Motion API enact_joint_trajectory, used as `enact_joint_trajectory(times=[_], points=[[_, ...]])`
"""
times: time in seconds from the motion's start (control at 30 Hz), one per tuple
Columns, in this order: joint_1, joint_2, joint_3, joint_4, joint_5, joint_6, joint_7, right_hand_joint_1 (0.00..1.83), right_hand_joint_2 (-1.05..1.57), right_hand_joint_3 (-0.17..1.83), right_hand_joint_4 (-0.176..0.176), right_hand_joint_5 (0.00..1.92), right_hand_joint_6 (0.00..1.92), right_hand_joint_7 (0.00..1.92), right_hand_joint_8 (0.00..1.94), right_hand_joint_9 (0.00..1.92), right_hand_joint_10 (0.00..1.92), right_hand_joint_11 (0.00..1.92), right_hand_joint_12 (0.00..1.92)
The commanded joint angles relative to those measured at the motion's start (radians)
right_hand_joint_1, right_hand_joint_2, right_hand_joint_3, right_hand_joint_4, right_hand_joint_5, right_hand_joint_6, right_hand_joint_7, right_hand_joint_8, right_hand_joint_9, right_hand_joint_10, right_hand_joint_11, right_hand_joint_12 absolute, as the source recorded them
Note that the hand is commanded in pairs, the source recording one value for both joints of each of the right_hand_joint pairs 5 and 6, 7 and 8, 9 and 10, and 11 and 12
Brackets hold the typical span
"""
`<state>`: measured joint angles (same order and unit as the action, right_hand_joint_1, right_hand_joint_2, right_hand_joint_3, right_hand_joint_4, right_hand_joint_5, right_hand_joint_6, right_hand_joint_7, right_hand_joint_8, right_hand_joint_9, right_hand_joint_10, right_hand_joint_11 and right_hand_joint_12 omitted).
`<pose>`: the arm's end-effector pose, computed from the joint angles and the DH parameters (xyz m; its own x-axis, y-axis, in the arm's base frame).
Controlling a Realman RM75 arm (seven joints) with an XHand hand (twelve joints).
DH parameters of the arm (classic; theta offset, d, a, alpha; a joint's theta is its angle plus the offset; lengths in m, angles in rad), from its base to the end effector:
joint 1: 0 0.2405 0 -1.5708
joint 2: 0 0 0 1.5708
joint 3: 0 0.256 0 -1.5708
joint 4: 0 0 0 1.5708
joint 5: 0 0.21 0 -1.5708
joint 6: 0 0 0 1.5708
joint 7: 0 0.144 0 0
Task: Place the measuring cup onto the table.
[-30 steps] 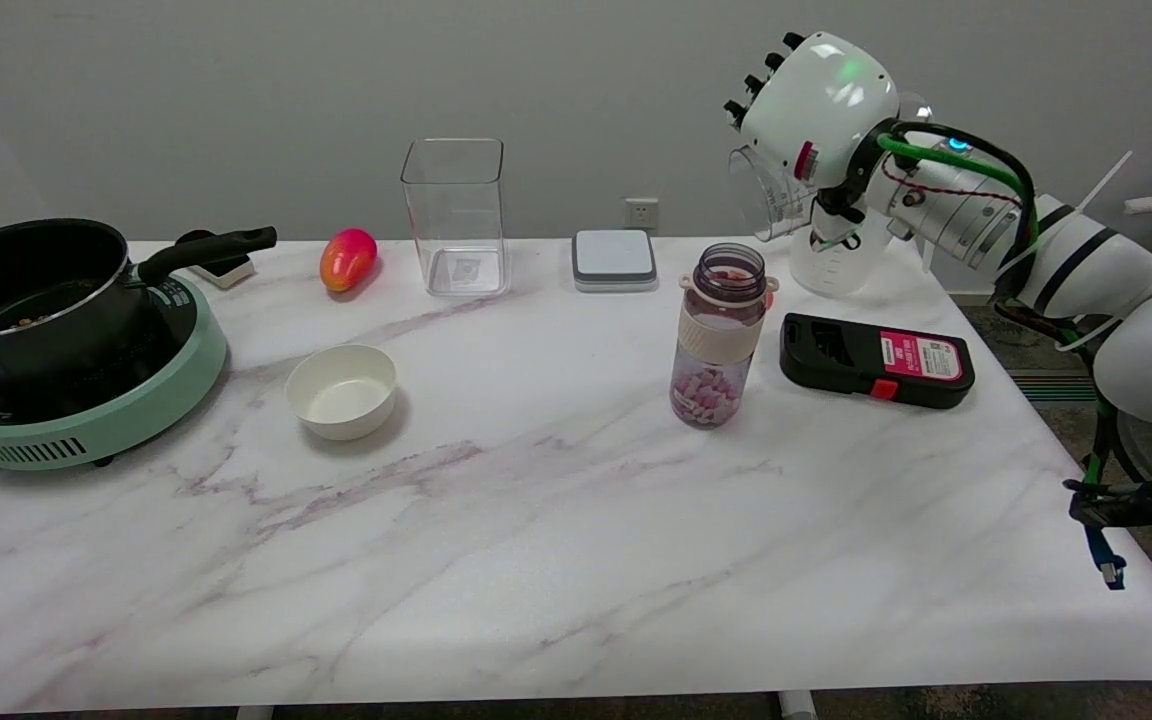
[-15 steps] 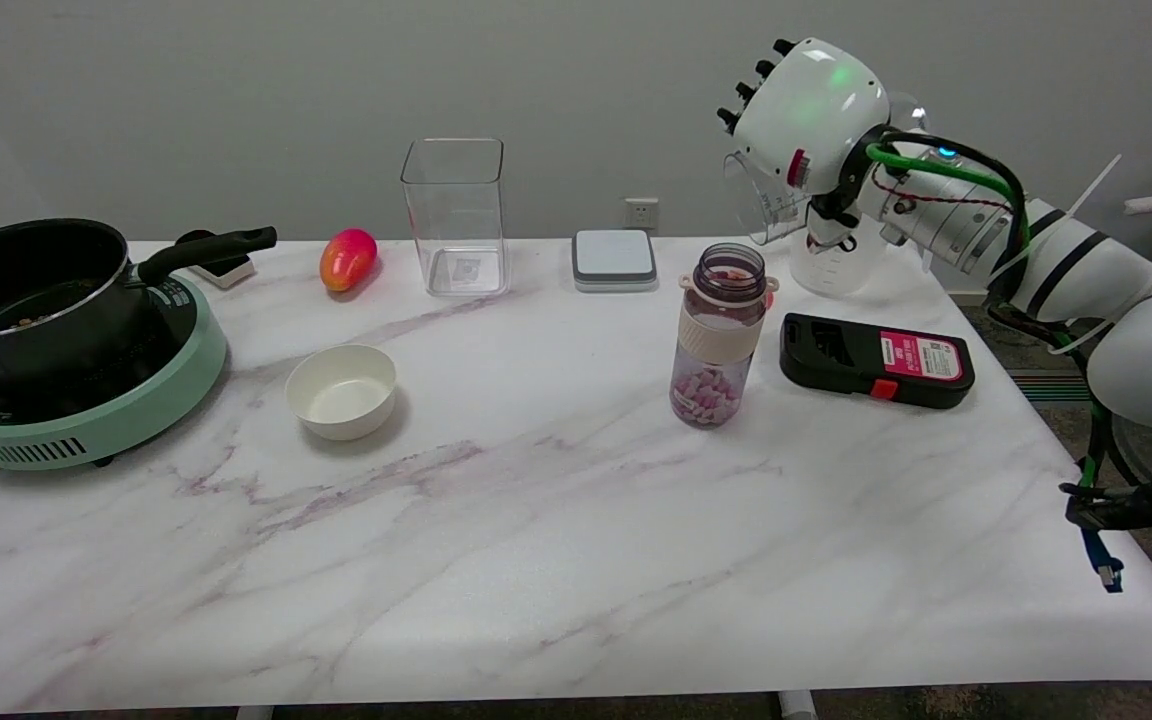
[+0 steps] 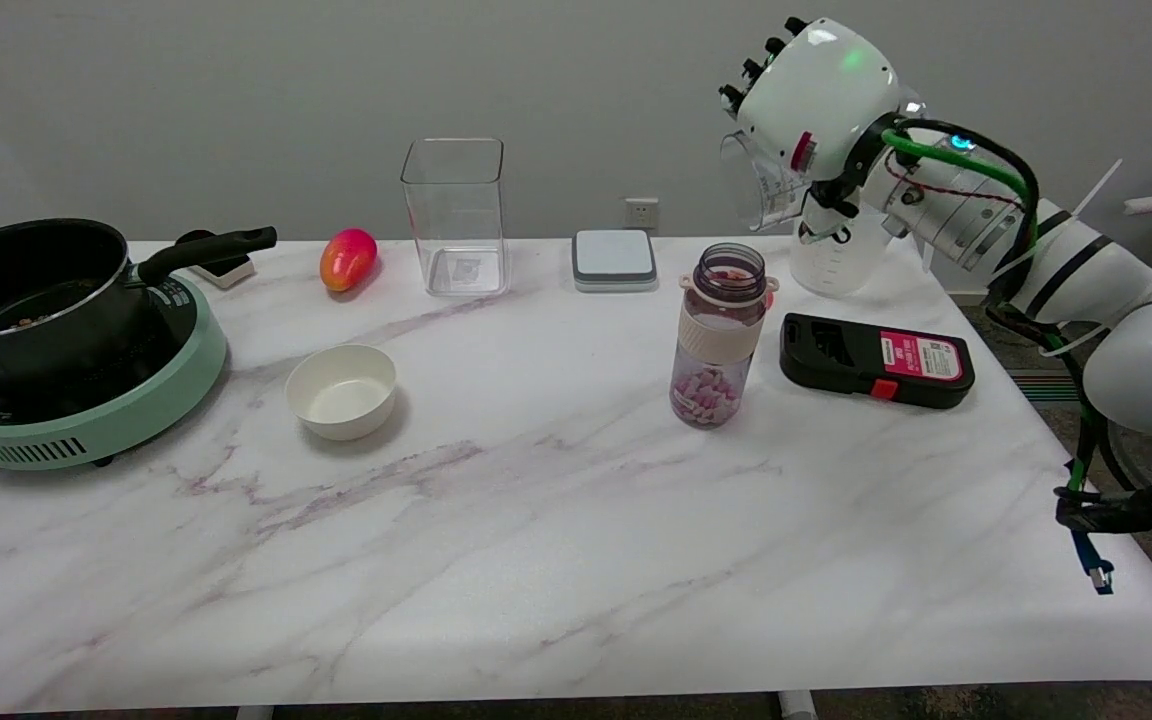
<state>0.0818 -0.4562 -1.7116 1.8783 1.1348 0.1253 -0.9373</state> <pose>-0.0626 -0.3393 0.3544 0.5884 0.3855 -0.7108 0.7797 -0.0378 0.6250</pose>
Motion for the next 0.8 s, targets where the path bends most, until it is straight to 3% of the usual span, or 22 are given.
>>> enact_joint_trajectory(times=[0.03,0.2,0.3,0.57,0.8], points=[[-0.122,-0.078,0.164,-0.004,0.035,0.281,0.356,1.39,1.35,0.29,0.0,1.92,1.92,1.86,1.86,1.62,1.62,1.38,1.38],[-0.241,-0.13,0.321,-0.001,0.037,0.388,0.526,1.39,1.35,0.29,0.0,1.92,1.92,1.86,1.86,1.63,1.63,1.38,1.38],[-0.271,-0.136,0.343,-0.001,0.036,0.466,0.643,1.38,1.38,0.28,0.0,1.92,1.92,1.87,1.87,1.63,1.63,1.39,1.39],[-0.244,-0.136,0.293,-0.003,0.066,0.608,0.781,1.37,1.4,0.27,0.0,1.92,1.92,1.85,1.85,1.64,1.64,1.4,1.4],[-0.352,-0.295,0.104,-0.008,0.059,0.964,0.77,1.37,1.41,0.26,0.0,1.92,1.92,1.85,1.85,1.64,1.64,1.4,1.4]])
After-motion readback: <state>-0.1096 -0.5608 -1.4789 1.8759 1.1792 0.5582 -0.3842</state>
